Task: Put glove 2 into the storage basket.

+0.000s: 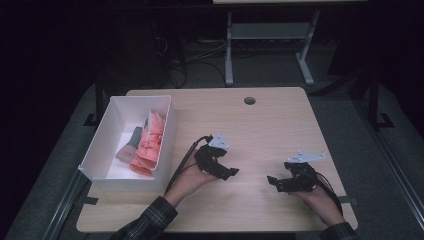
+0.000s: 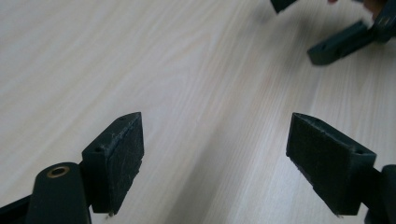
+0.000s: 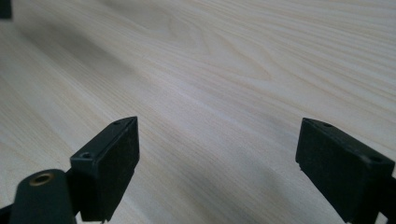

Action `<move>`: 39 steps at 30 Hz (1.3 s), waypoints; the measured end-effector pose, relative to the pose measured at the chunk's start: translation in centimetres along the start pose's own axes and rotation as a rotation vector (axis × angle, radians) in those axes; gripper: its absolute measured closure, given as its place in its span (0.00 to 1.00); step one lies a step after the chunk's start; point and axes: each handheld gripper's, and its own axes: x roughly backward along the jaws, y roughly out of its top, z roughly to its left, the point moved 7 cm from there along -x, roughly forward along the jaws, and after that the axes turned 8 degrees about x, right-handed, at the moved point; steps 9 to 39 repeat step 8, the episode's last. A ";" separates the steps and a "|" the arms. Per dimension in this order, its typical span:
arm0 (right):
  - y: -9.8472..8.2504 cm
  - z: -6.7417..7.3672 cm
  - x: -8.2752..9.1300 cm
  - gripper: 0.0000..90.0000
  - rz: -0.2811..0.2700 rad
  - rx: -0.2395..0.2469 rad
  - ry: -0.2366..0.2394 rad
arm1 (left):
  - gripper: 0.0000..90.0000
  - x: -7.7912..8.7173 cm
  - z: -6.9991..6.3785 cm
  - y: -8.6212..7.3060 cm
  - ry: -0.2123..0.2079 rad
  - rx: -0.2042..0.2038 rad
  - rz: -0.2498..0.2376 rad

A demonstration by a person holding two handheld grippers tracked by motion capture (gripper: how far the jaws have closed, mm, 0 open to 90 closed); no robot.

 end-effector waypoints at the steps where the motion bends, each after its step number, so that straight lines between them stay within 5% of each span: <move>1: 0.0 0.0 0.0 0.15 0.000 -0.001 0.000 | 0.21 -0.2 0.0 -0.3 0.001 0.003 0.004; 7: 0.0 0.1 0.0 0.15 0.001 0.001 0.002 | 0.20 -0.7 0.1 -1.3 -0.004 0.005 0.025; 39: 0.0 0.1 -0.1 0.15 0.001 -0.001 0.002 | 0.20 -0.8 0.1 -1.2 -0.005 0.012 0.017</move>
